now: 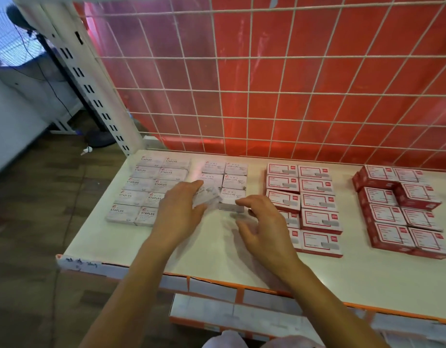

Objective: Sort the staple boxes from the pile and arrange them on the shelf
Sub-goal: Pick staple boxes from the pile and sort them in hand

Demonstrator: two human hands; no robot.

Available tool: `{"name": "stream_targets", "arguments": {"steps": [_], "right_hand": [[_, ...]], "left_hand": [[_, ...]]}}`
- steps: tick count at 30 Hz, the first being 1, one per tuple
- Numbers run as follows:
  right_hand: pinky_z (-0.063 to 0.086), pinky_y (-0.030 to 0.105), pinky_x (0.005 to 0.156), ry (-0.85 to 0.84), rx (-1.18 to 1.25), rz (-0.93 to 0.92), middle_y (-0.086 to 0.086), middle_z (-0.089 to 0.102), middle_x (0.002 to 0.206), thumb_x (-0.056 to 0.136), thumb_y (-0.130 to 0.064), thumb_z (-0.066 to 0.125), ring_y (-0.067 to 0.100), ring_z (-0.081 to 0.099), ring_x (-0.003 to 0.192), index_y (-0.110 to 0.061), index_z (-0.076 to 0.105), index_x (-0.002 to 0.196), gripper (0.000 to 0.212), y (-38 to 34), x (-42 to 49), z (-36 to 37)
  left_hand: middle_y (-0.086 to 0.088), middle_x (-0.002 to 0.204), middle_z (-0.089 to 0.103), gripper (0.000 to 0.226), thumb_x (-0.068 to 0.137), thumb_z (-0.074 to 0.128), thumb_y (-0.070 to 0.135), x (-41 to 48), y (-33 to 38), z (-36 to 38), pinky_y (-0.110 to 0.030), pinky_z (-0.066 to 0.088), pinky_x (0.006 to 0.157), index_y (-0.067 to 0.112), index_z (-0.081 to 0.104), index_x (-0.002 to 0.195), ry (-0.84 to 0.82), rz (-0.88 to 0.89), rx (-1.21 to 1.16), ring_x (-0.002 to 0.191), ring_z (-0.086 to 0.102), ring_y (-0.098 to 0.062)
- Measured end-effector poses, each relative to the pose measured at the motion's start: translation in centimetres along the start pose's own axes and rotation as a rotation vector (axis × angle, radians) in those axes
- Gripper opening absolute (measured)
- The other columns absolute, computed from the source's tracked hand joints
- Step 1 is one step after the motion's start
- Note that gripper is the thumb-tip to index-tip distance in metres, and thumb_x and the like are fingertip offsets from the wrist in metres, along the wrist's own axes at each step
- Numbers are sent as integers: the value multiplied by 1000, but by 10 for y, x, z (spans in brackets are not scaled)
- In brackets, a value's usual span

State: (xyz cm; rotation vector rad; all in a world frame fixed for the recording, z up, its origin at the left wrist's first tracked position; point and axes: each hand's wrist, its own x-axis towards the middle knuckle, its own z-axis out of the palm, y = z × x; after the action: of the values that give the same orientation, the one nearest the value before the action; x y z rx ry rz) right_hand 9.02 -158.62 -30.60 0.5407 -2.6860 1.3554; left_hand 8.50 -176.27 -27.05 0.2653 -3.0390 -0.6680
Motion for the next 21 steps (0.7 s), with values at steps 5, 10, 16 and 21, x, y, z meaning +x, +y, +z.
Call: {"name": "stream_targets", "arguments": {"steps": [5, 10, 16, 21], "right_hand": [[31, 16, 99, -14, -179, 65, -1, 47, 132, 89, -13, 60, 14, 45, 120, -15, 55, 128, 39, -5, 14, 3], [32, 26, 105, -84, -339, 115, 4, 43, 141, 92, -18, 56, 19, 42, 125, -14, 43, 137, 48, -10, 32, 4], [45, 32, 90, -128, -363, 192, 7, 59, 125, 90, -18, 59, 25, 58, 107, -15, 44, 131, 44, -12, 46, 8], [42, 30, 92, -82, -332, 192, 7, 54, 129, 89, -15, 60, 23, 55, 110, -15, 47, 131, 44, -10, 46, 11]], "left_hand": [[-5, 134, 50, 54, 89, 58, 9, 7, -14, 9, -33, 38, 93, 17, 45, 141, -16, 96, 164, 116, 50, -28], [-9, 126, 55, 53, 85, 57, -2, 13, -21, 19, -37, 44, 86, 15, 52, 135, 18, 134, 141, 105, 56, -33], [-12, 109, 65, 46, 87, 58, 9, 20, -24, 20, -37, 43, 82, 19, 52, 131, 51, 95, 40, 100, 58, -33], [-10, 112, 66, 51, 88, 56, 10, 20, -21, 18, -37, 40, 84, 20, 46, 137, 41, 96, -4, 103, 57, -32]]}}
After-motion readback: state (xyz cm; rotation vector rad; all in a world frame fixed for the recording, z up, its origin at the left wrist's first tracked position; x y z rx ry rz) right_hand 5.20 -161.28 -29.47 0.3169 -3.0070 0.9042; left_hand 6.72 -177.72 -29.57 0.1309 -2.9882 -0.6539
